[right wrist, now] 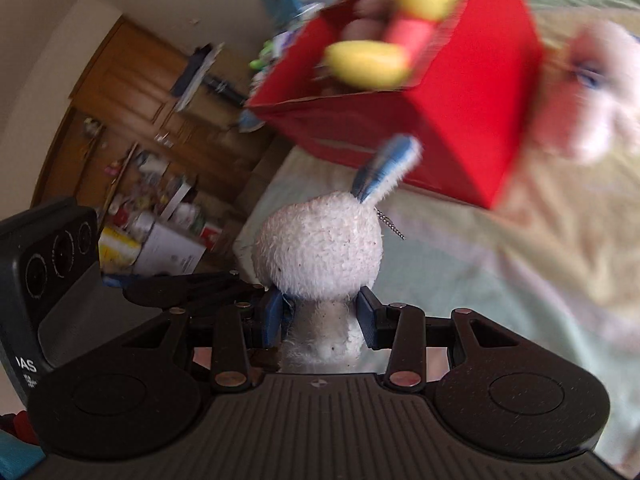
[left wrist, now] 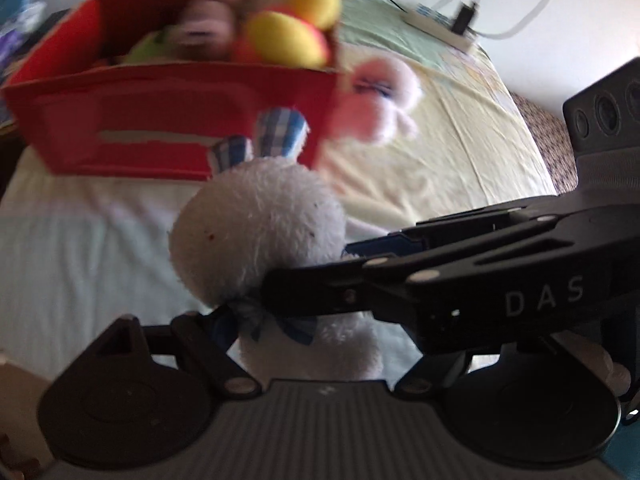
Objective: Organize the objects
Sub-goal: 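Lift and carry the white bunny with the right gripper over the box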
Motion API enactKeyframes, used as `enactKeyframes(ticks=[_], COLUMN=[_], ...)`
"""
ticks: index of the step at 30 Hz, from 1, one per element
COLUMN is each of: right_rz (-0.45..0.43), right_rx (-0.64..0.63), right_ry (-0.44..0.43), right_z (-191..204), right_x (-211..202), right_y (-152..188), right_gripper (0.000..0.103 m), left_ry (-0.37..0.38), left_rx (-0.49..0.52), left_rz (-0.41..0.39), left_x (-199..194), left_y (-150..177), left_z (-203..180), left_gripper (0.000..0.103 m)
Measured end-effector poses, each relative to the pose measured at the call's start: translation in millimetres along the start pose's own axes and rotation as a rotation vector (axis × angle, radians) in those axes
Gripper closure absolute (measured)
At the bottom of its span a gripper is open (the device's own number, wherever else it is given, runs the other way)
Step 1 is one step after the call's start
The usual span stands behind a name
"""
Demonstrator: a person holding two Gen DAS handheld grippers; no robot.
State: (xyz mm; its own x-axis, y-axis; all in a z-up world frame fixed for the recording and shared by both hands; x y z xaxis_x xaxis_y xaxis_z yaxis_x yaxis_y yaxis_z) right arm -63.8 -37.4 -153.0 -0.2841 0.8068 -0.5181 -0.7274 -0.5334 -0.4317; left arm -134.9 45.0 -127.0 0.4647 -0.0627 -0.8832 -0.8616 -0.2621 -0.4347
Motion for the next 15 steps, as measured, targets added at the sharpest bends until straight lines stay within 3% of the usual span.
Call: enactKeyframes(ticks=[7,15], right_rz=[0.008,-0.170], right_rx=[-0.133,-0.173], right_ry=[-0.076,-0.065], right_z=[57.8,99.9], right_x=[46.0,60.9], right_y=[-35.3,-89.3], right_gripper=[0.060,0.061], left_ry=[-0.039,-0.001], left_rx=[-0.083,0.038], left_rz=[-0.113,-0.268], left_x=[-51.8,-95.0], left_y=[-11.1,-74.0], left_z=[67.1,120.4], left_gripper=[0.022,0.022])
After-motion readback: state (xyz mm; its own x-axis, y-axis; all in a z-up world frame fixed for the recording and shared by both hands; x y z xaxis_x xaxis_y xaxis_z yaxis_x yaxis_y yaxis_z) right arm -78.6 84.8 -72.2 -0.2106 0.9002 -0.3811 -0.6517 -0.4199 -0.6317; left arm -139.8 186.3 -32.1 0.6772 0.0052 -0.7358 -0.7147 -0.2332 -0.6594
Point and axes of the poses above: each gripper's, at about its wrist camera, not at the fingertips, and x roughly the way its jaws point, z to its left, y to its underside, the point moved 6 cm from there along x, roughly the way its jaws point, and after that the axes turned 2 degrees about -y, right-handed, at the moved point
